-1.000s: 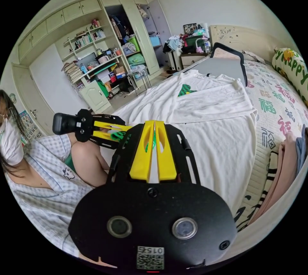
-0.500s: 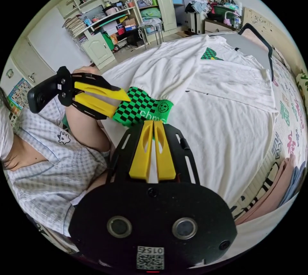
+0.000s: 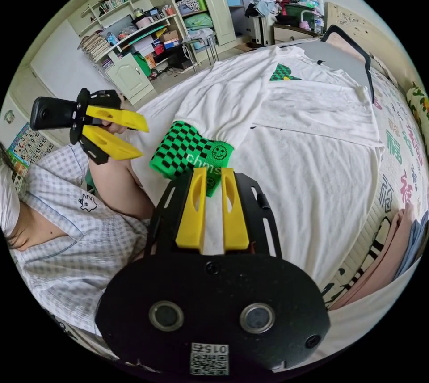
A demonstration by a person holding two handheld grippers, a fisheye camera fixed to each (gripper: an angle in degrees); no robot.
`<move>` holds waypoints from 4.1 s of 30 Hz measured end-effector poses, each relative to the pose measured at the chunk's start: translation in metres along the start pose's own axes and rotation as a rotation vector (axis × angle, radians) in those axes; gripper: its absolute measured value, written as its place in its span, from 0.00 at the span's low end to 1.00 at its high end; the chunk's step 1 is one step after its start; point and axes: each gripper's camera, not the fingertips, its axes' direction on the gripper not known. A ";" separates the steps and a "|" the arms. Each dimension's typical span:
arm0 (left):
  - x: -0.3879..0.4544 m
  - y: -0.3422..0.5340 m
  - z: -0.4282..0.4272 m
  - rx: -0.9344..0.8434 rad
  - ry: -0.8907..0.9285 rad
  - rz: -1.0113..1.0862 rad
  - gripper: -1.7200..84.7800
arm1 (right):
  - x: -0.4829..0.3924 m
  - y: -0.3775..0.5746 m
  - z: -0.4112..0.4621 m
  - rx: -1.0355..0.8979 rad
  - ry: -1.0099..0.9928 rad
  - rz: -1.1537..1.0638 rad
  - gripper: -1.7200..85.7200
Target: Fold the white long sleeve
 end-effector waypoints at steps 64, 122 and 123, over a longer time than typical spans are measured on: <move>-0.182 0.035 0.098 -0.362 0.379 -0.091 0.03 | 0.328 0.055 -0.092 0.521 -0.655 -0.036 0.01; -0.510 0.220 0.276 -0.570 -0.202 -0.920 0.06 | 0.441 -0.240 -0.001 0.149 0.233 0.527 0.08; -0.509 0.219 0.273 -0.562 -0.221 -0.921 0.05 | 0.439 -0.240 0.000 0.138 0.242 0.520 0.06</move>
